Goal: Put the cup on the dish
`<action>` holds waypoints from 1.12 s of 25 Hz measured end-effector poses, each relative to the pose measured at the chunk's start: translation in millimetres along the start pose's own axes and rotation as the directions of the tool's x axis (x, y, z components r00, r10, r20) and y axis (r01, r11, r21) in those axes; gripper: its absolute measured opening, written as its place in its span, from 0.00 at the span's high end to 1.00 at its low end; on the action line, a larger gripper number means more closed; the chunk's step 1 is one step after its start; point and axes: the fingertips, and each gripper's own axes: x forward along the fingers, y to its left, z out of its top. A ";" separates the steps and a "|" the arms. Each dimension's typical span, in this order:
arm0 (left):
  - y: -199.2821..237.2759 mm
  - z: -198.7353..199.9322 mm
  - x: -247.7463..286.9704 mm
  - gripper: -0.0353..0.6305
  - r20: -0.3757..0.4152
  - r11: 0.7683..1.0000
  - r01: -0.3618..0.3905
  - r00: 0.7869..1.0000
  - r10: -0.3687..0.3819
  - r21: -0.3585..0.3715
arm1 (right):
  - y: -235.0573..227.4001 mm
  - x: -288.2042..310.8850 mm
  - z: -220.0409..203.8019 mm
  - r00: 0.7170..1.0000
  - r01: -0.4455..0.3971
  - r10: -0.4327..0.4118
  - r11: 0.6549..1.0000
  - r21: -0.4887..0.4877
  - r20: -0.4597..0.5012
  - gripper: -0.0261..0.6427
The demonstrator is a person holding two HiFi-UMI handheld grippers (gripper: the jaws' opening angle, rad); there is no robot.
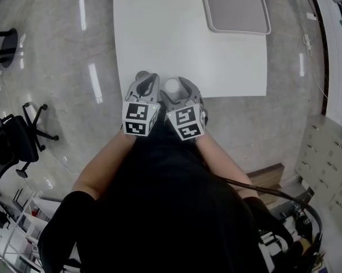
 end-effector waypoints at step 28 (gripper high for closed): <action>13.3 17.4 23.9 0.94 -0.004 0.996 0.080 0.997 -0.080 0.033 | -21.5 9.2 23.7 0.998 0.059 -0.059 0.998 0.005 0.014 0.59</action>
